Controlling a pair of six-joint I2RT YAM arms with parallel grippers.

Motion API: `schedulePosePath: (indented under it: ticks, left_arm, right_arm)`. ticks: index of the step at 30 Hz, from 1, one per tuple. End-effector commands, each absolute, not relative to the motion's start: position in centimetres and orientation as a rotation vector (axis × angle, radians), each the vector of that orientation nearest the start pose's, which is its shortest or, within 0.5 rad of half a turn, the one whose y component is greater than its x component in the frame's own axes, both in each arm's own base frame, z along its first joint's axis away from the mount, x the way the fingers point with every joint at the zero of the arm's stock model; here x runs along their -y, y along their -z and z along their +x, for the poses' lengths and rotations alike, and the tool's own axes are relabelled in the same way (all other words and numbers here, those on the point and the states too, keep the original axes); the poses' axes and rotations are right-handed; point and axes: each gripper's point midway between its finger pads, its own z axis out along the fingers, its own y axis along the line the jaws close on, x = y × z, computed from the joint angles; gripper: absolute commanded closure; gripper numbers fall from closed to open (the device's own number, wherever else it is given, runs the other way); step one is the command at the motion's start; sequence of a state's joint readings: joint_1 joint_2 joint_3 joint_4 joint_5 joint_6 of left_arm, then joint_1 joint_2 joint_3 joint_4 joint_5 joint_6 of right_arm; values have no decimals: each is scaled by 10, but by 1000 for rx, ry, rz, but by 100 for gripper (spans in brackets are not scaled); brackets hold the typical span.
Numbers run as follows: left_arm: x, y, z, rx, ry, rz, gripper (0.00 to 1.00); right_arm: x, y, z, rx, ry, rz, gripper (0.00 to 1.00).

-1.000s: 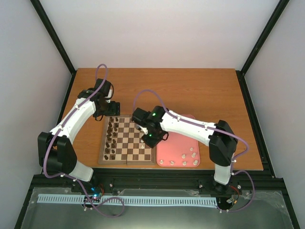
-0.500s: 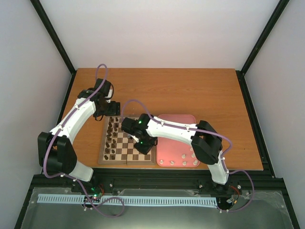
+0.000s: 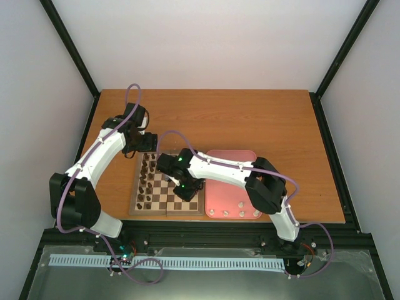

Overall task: Set up the chess pieces on the board
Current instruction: Place the chess piece on the chessboard.

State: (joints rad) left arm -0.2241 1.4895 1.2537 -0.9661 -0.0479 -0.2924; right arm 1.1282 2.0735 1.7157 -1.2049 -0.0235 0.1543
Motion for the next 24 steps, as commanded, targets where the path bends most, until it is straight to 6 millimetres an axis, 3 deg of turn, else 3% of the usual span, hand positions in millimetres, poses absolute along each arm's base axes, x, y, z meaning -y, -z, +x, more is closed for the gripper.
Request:
schedulePosePath:
  ticks: [1,24]
  left_arm:
    - [63,-161,338,-2723,59,-131,0]
    - [63,-158,339,-2727,54,-129,0]
  right_arm:
    - [-365,-68,171,-2787,-33,-1487,97]
    - [-365,-63,185,-2793,-21,-1483,97]
